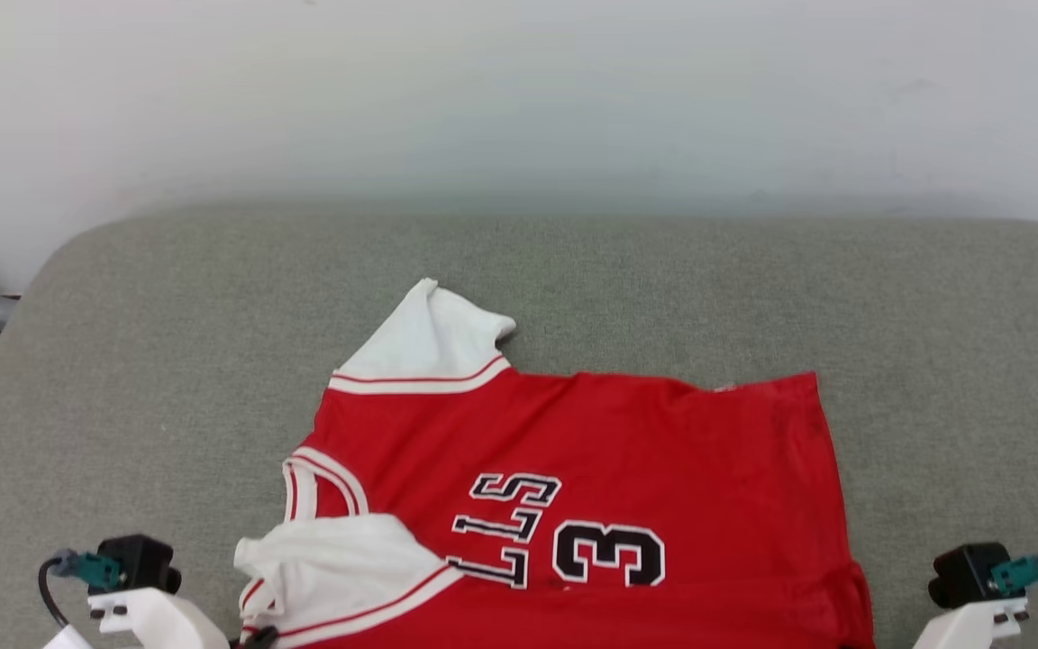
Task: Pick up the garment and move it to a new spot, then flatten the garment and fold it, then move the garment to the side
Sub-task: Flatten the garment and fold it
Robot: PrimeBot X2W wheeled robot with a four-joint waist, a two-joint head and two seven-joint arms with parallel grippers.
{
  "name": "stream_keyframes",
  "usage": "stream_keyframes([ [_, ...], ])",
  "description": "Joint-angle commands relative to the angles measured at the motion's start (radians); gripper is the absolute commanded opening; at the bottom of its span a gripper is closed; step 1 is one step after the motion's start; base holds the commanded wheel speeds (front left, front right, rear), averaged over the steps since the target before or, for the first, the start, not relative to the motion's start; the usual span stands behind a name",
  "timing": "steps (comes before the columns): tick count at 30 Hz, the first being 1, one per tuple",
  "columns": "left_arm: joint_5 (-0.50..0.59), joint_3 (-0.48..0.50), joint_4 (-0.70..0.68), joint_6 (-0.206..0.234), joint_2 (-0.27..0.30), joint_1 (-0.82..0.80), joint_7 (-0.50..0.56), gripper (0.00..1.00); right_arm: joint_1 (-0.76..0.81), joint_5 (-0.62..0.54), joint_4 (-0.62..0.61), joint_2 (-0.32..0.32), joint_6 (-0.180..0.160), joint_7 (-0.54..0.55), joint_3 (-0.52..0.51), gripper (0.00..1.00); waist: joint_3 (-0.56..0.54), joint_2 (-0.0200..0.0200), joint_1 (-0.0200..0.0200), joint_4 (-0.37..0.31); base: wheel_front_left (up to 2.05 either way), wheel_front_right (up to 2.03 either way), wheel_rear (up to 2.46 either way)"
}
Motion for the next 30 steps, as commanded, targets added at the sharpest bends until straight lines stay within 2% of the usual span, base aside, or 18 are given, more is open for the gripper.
stream_keyframes([
  [1,-0.009,0.005,-0.009,0.009,0.011,0.025,0.005,0.0,0.032,-0.008,-0.015,0.009,-0.001,0.014,-0.015,0.0,-0.02,0.0,0.0,0.001,0.0,0.0,0.0],
  [7,-0.034,0.001,-0.002,0.026,-0.007,0.08,0.007,0.0,0.091,-0.026,-0.029,0.049,-0.001,0.035,-0.042,0.0,-0.028,0.0,0.0,-0.006,0.0,0.0,0.0],
  [8,-0.03,-0.002,0.005,0.024,-0.011,0.083,0.0,0.0,0.097,-0.03,-0.024,0.059,-0.001,0.029,-0.045,0.04,-0.028,0.0,0.0,-0.007,0.0,0.0,0.0],
  [9,-0.026,-0.005,0.018,0.022,-0.019,0.084,-0.006,0.0,0.1,-0.031,-0.017,0.069,-0.001,0.022,-0.05,0.4,-0.028,0.0,0.0,-0.008,0.0,0.0,0.0],
  [10,-0.027,-0.009,0.031,0.021,-0.032,0.082,-0.014,0.06,0.102,-0.033,-0.011,0.078,-0.001,0.01,-0.055,1.0,-0.027,0.0,0.0,-0.008,0.0,0.0,0.0],
  [11,-0.03,-0.012,0.047,0.022,-0.044,0.079,-0.019,0.89,0.102,-0.039,-0.003,0.085,-0.001,-0.001,-0.058,1.0,-0.026,0.0,0.0,-0.008,0.0,0.0,0.0],
  [12,-0.027,-0.012,0.06,0.02,-0.049,0.069,-0.026,1.0,0.101,-0.051,0.001,0.089,-0.001,-0.019,-0.061,1.0,-0.026,0.0,0.0,-0.008,0.0,0.0,0.0],
  [20,0.043,0.003,0.09,-0.007,-0.051,-0.001,-0.127,1.0,0.036,-0.186,-0.026,0.12,-0.001,-0.315,-0.116,1.0,-0.02,0.0,0.0,-0.023,0.0,0.0,0.0],
  [25,0.118,0.021,0.071,-0.004,-0.051,-0.068,-0.224,1.0,-0.024,-0.288,-0.061,0.143,-0.001,-0.521,-0.159,1.0,-0.01,0.0,0.0,-0.034,0.0,0.0,0.0],
  [30,0.192,0.028,0.066,0.005,-0.074,-0.148,-0.337,1.0,-0.081,-0.368,-0.123,0.173,-0.001,-0.649,-0.186,1.0,0.032,0.0,0.0,-0.047,0.0,0.0,0.0],
])
